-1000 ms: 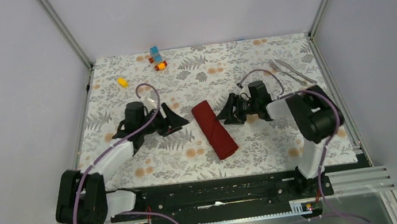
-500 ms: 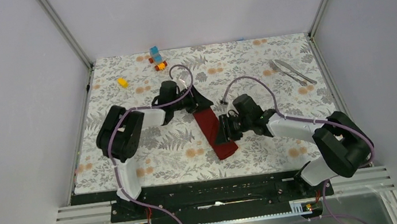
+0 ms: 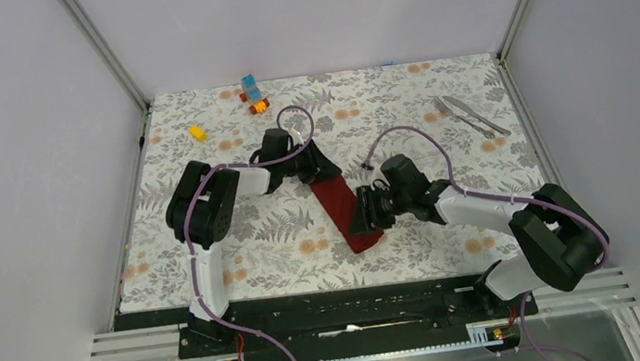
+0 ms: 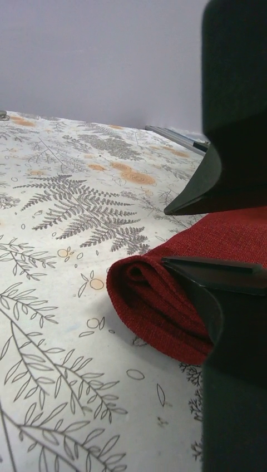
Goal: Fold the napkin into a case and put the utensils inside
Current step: Smooth out the smaller rectangle-folded napkin at the center of the board, then rotate the smaller rectangle-folded napkin at the center of the board.
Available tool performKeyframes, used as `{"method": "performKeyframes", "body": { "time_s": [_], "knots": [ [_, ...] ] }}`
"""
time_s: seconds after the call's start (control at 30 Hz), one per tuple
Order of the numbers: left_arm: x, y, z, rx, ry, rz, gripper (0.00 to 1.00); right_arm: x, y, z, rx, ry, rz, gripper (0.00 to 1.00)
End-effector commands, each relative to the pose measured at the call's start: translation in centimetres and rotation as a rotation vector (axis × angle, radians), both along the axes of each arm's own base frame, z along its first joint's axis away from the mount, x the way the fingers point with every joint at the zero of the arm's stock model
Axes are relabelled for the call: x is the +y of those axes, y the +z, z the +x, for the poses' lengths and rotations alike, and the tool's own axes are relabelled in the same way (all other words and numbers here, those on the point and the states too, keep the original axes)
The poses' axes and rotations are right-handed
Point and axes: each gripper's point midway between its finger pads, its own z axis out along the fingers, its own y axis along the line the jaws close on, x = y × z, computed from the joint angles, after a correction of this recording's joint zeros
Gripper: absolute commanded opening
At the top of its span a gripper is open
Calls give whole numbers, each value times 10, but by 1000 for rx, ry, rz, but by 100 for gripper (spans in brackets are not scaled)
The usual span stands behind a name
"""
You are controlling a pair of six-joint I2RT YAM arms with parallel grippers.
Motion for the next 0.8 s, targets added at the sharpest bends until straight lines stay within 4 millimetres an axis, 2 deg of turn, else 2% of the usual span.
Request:
{"method": "performKeyframes", "body": {
  "time_s": [0.0,0.07,0.13,0.27,0.33,0.4,0.5,0.6,0.7,0.77],
  "knots": [
    [7,8,14,-56,8,40,40,33,44,19,-46,61,132,49],
    [6,13,16,-60,14,31,40,41,31,20,-4,65,156,49],
    [7,9,17,-49,23,30,41,39,11,14,35,45,166,49],
    [17,-21,17,12,57,65,41,20,-39,-10,129,18,113,47],
    [25,-34,15,35,77,89,41,8,-52,-21,151,4,79,47],
    [35,-36,14,28,112,102,41,-2,-57,-26,141,-5,37,47],
    [51,-30,11,5,152,119,43,-18,-57,-22,107,-27,-34,48],
    [68,-23,5,-9,178,144,44,-39,-60,-9,112,-79,-84,49],
    [89,-17,-6,-15,225,179,46,-70,-67,9,128,-172,-174,51],
    [107,-14,-15,-6,273,181,47,-87,-69,21,127,-218,-251,56]
  ]
}}
